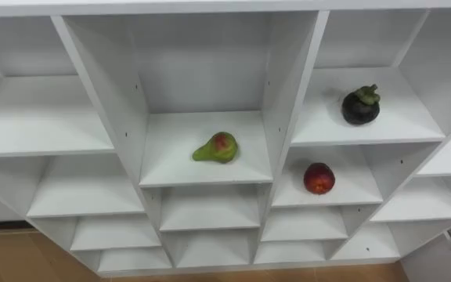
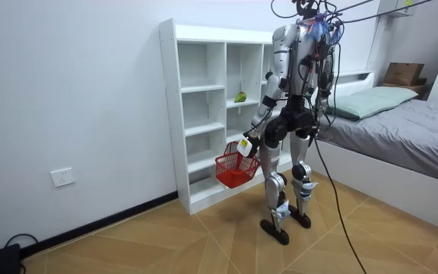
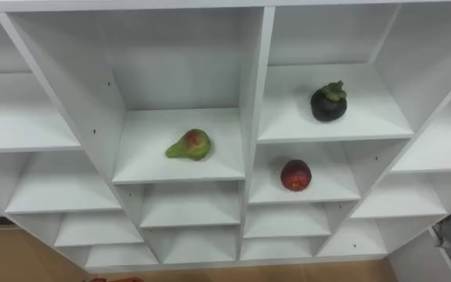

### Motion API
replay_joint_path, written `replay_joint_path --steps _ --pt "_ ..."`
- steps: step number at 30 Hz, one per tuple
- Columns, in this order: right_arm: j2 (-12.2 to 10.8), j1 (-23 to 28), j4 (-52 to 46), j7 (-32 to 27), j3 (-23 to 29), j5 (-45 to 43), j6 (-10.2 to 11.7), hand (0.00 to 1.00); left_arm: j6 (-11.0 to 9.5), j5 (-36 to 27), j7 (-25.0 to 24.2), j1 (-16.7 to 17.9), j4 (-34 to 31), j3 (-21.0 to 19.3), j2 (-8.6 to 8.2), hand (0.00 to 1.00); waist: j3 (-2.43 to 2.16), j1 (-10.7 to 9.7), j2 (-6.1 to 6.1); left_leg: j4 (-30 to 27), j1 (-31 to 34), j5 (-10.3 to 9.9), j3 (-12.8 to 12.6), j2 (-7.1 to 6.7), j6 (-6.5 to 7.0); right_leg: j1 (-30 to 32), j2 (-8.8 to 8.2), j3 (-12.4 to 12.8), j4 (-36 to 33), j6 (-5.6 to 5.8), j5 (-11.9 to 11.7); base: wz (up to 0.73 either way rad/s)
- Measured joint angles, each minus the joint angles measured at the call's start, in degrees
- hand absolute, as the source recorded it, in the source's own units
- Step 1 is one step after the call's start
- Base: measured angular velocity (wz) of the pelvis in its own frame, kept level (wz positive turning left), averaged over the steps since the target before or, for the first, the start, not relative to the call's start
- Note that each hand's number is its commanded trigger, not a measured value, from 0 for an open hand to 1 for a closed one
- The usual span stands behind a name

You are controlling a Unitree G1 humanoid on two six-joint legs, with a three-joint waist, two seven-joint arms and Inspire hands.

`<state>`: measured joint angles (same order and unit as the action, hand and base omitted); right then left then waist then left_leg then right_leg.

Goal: Collect fruits from the closet

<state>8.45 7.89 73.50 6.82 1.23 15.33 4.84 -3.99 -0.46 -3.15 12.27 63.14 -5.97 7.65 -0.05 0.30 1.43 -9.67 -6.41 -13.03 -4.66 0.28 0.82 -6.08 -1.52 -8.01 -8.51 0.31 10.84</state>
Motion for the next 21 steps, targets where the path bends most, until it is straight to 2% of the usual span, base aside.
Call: replay_joint_path --steps 9,16,21 --pt "-0.1 0.0 0.2 0.0 0.0 -0.1 -0.1 0.0 0.1 0.0 1.8 0.0 0.0 0.4 -0.03 1.0 0.12 -0.1 0.21 0.0 -0.3 0.0 0.1 -0.01 0.0 -0.4 0.01 0.0 0.1 0.02 0.0 0.0" --pt "-0.1 0.0 0.1 -0.5 0.0 0.1 -0.6 0.0 1.1 0.1 2.7 0.1 0.0 0.4 -0.11 1.0 0.15 0.0 0.1 0.2 -0.6 0.0 0.1 0.03 -0.01 -1.0 0.11 0.0 0.7 0.04 0.0 0.0" --pt "-0.1 0.0 0.0 -1.0 -0.3 0.6 -0.5 0.0 1.1 -0.1 3.0 0.2 -0.2 0.5 -0.12 1.0 0.17 0.0 0.07 0.3 -0.7 0.0 0.0 0.04 -0.02 -1.0 0.15 0.1 0.7 0.04 0.0 0.0"
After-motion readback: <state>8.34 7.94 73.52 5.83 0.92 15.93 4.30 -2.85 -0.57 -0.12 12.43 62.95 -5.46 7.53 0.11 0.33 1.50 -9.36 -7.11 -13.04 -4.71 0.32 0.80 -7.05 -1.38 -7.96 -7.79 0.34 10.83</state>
